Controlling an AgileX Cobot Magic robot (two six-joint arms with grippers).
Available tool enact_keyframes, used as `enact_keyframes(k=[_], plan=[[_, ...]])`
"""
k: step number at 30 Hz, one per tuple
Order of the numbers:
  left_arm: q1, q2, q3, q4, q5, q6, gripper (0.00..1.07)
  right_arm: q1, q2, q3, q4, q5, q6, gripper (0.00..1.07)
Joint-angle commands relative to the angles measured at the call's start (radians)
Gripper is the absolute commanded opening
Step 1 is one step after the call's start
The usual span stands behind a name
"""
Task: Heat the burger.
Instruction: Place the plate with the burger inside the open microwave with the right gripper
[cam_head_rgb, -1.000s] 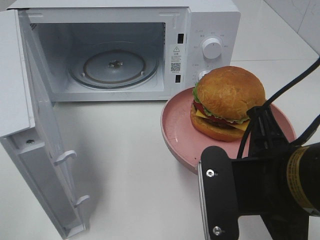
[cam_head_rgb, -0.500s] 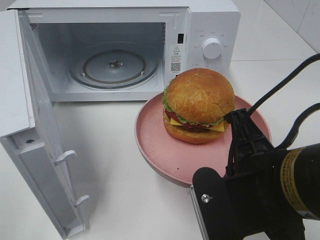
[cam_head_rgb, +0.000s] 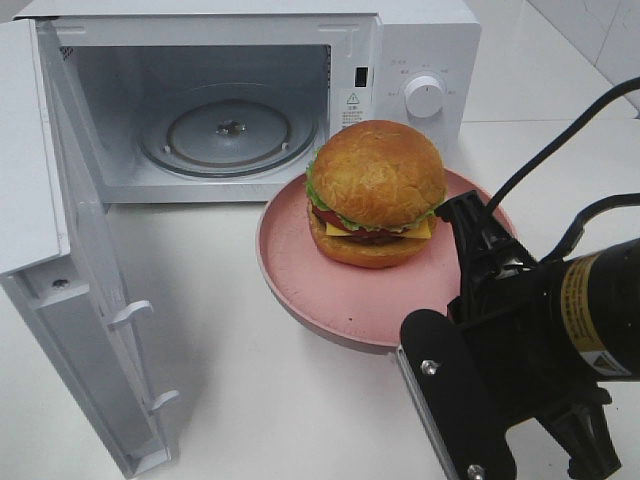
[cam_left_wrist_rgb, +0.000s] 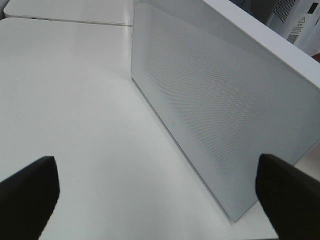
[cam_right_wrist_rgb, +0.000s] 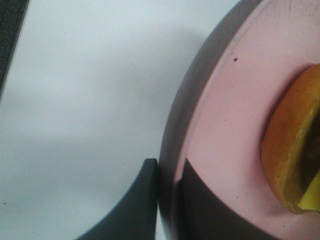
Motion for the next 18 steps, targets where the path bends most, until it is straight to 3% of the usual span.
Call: enact_keyframes(k=[1, 5, 12, 18], plan=[[0.003, -0.018, 0.005, 0.0, -0.01, 0.001, 1.0, -0.046, -0.008, -0.006, 0.044, -0.109, -0.174, 0.0], [0.003, -0.018, 0.005, 0.0, -0.01, 0.001, 1.0, -0.067, -0.008, -0.006, 0.082, -0.126, -0.257, 0.0], [0.003, -0.018, 0.005, 0.0, -0.01, 0.001, 1.0, -0.178, -0.008, -0.006, 0.318, -0.146, -0.608, 0.0], [0.003, -0.018, 0.005, 0.0, -0.01, 0.001, 1.0, -0.236, -0.008, -0.006, 0.422, -0.17, -0.756, 0.0]])
